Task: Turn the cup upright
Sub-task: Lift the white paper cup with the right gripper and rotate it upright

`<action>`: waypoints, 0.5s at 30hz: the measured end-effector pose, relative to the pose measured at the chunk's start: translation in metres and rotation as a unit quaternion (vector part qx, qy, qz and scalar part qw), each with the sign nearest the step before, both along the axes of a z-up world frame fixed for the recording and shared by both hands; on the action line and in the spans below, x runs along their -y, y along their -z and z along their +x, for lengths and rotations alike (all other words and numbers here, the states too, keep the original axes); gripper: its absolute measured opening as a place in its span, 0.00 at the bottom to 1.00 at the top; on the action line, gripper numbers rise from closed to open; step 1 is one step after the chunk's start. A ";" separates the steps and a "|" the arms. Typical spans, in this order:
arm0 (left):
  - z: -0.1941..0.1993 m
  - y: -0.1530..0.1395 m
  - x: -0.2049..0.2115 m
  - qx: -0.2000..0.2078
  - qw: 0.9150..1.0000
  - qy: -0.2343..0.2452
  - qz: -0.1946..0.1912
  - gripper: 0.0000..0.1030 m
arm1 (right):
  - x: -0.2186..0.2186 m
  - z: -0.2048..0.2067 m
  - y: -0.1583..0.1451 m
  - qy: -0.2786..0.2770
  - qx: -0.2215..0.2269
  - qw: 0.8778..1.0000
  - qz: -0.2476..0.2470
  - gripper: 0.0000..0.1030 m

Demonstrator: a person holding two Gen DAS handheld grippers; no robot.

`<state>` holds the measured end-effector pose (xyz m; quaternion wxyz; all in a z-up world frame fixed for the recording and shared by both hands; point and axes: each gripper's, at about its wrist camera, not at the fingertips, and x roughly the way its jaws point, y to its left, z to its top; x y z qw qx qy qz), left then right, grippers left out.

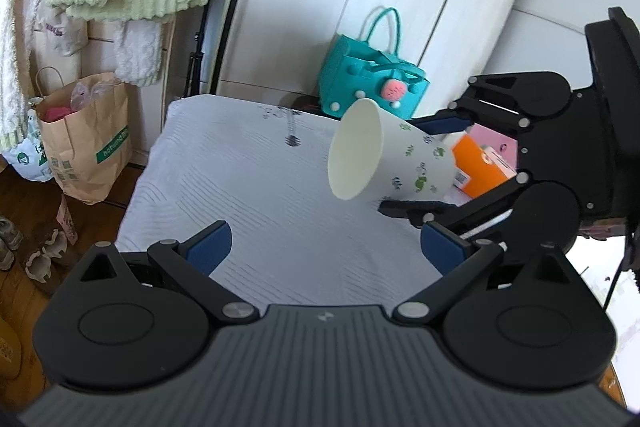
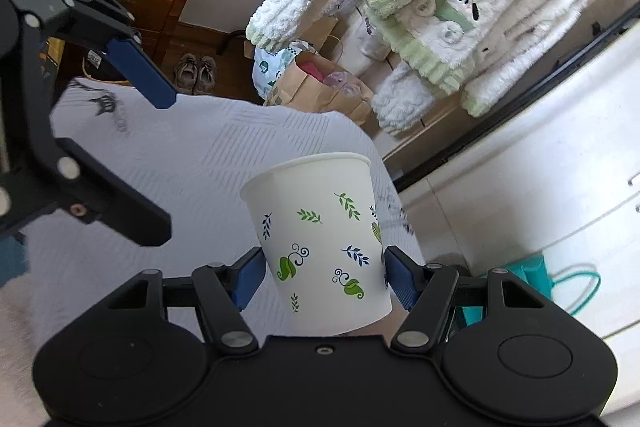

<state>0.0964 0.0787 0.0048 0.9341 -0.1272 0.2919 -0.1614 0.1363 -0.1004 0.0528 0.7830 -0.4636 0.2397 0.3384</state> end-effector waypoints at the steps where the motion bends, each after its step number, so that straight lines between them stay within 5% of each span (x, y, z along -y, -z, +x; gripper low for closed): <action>1: -0.004 -0.001 0.003 0.001 1.000 0.003 0.001 0.99 | 0.004 -0.004 -0.001 0.005 0.001 1.000 -0.002 0.68; 15: -0.029 -0.004 0.051 -0.004 0.998 0.065 0.002 0.99 | 0.077 -0.032 0.020 0.113 -0.049 0.992 -0.003 0.68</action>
